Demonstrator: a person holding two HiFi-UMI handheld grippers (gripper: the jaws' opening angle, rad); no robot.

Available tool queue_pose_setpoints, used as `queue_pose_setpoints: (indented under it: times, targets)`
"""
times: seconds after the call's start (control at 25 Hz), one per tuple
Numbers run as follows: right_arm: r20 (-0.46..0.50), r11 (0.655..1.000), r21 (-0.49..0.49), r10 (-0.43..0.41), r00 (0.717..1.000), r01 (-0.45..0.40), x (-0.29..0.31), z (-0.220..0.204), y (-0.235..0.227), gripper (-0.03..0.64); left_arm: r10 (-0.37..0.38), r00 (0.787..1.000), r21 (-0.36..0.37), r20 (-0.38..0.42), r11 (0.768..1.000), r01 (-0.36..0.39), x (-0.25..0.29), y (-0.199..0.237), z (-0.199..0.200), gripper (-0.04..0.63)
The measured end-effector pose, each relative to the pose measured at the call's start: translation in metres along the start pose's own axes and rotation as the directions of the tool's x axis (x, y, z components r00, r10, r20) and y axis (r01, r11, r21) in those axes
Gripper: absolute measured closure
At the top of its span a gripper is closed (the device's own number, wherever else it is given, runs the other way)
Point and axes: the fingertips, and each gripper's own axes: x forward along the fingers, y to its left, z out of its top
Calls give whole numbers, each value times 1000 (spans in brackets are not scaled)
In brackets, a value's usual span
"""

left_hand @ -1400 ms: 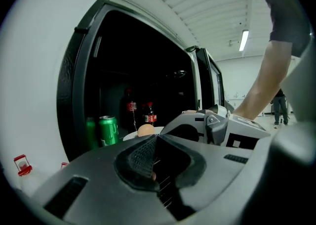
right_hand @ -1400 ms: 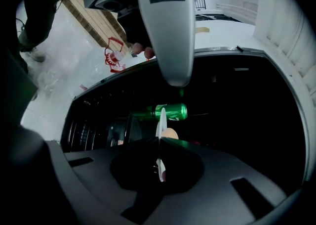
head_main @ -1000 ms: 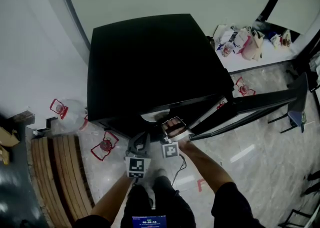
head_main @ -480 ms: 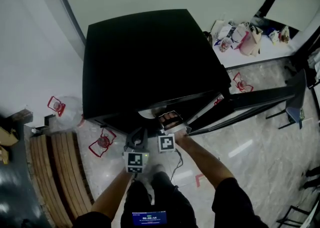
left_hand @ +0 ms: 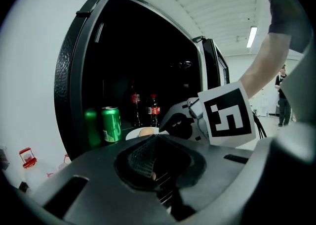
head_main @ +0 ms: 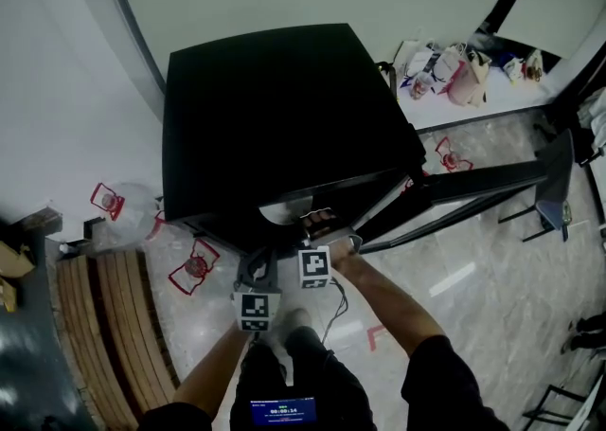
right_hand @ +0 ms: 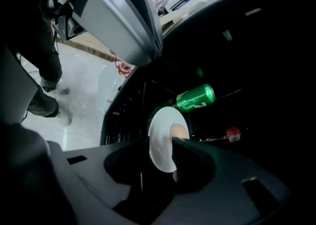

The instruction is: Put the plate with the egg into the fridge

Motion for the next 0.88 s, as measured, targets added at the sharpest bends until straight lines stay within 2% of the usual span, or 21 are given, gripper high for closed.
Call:
queue_pose_setpoints:
  times: [0.16, 0.28, 0.36, 0.44, 0.52, 0.6, 0.76, 0.88]
  targets:
    - [61, 995, 72, -78, 995, 73, -40, 20, -7, 486, 19, 1000, 5, 11, 1000, -19, -15, 0, 15, 586]
    - [60, 979, 145, -153, 986, 143, -76, 30, -10, 489, 19, 999, 10, 33, 1000, -19, -34, -3, 38, 586]
    - [40, 951, 227, -224, 974, 209, -104, 34, -19, 499, 10, 998, 17, 55, 1000, -11, -50, -6, 57, 586]
    - [16, 905, 328, -291, 957, 270, -139, 42, -28, 545, -1, 997, 24, 83, 1000, -1, -69, -10, 74, 586]
    - [-12, 838, 440, -353, 936, 322, -175, 52, -31, 600, -11, 994, 27, 112, 1000, 8, -92, -15, 89, 586]
    - [-34, 744, 571, -401, 915, 347, -207, 60, -29, 607, -30, 990, 27, 138, 999, 26, -113, -23, 100, 586]
    - [-53, 489, 813, -476, 878, 315, -264, 70, -26, 609, -87, 978, 26, 192, 996, 84, -148, -47, 122, 585]
    - [-79, 333, 901, -504, 860, 278, -298, 66, -26, 609, -132, 967, 29, 219, 991, 128, -165, -70, 137, 586]
